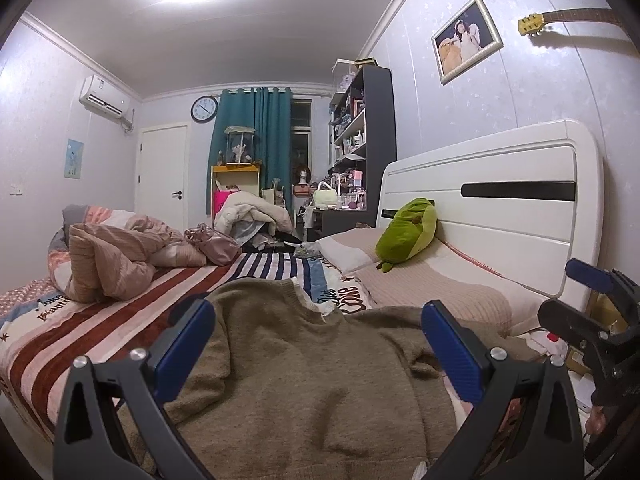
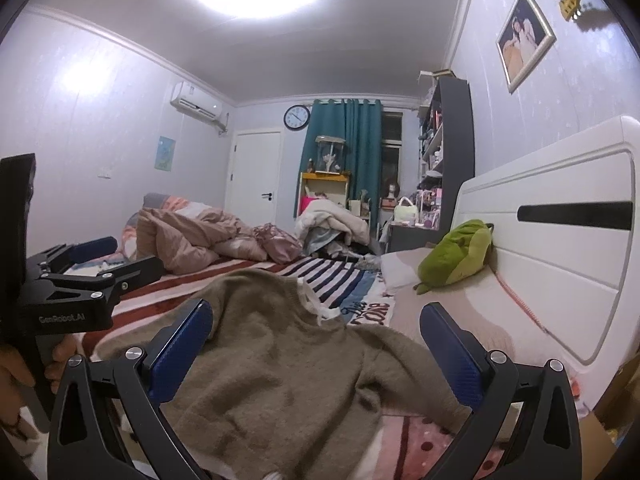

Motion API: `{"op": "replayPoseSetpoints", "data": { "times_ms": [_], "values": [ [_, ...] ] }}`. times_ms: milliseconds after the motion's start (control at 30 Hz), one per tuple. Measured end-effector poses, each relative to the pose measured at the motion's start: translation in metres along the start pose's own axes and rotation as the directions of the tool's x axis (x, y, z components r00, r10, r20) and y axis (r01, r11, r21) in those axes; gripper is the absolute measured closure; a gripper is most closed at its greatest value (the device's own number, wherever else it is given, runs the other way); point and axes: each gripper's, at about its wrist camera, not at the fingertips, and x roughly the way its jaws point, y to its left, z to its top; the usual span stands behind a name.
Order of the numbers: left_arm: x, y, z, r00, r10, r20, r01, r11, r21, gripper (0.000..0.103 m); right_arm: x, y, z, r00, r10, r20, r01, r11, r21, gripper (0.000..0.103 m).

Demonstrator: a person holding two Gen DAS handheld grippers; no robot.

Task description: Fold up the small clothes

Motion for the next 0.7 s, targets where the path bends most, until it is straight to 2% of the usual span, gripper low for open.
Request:
{"op": "replayPoseSetpoints", "data": {
  "times_ms": [133,700],
  "values": [
    [0.0018,-0.0005,0.0001,1.000,0.002,-0.005,-0.002,1.000,0.002,0.001,0.0005,-0.0012,0.0009,0.999,-0.032,0.004,0.032,0.999,-0.005,0.000],
    [0.0080,-0.0004,-0.0040,1.000,0.015,0.004,-0.015,1.000,0.004,0.001,0.0088,0.0013,-0.0017,0.998,-0.067,-0.012,0.067,0.997,-0.026,0.000]
  ]
}}
